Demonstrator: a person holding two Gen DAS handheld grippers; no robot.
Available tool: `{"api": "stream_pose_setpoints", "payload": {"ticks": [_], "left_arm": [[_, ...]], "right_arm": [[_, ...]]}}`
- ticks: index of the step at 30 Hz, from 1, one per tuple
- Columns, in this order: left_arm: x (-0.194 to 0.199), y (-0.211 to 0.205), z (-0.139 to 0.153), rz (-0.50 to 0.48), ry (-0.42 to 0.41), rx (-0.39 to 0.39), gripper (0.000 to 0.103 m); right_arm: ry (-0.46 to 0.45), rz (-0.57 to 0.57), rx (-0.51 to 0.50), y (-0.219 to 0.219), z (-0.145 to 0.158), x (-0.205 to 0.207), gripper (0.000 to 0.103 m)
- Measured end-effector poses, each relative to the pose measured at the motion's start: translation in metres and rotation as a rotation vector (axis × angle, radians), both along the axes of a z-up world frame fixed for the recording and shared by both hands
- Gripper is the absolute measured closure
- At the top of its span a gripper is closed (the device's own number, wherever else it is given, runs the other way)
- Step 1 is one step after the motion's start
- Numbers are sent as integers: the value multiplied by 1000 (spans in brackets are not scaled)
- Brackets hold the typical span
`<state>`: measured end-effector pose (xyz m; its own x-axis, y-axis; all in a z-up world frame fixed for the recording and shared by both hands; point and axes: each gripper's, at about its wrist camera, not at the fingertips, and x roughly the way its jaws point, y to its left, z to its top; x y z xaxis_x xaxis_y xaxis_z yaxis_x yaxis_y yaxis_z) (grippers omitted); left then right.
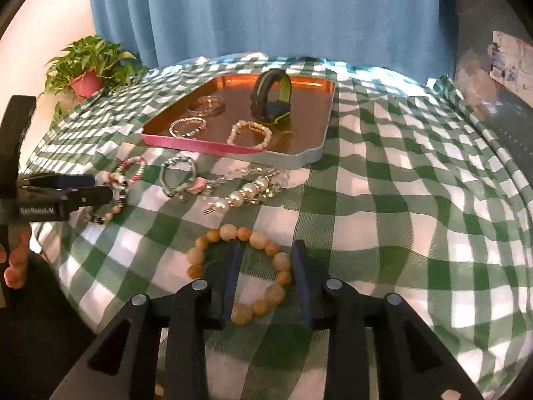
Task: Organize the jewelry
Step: 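Grasp the black-white beaded bracelet with the left tool while the right tool grasps the wooden bead bracelet, then lift both held bracelets and carry them over the copper tray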
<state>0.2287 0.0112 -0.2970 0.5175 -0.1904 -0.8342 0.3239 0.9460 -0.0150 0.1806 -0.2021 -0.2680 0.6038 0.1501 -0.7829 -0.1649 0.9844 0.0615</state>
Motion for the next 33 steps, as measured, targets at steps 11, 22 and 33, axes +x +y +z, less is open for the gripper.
{"api": "stream_pose_setpoints", "payload": {"ticks": [11, 22, 33], "left_arm": [[-7, -4, 19, -8, -11, -73, 95], [-18, -1, 92, 25, -98, -171, 95], [-35, 0, 151, 61, -189, -162, 95]], "right_arm": [[-93, 16, -26, 6, 13, 0, 93], [-129, -18, 47, -1, 56, -14, 93], [-208, -47, -5, 8, 122, -31, 93]]}}
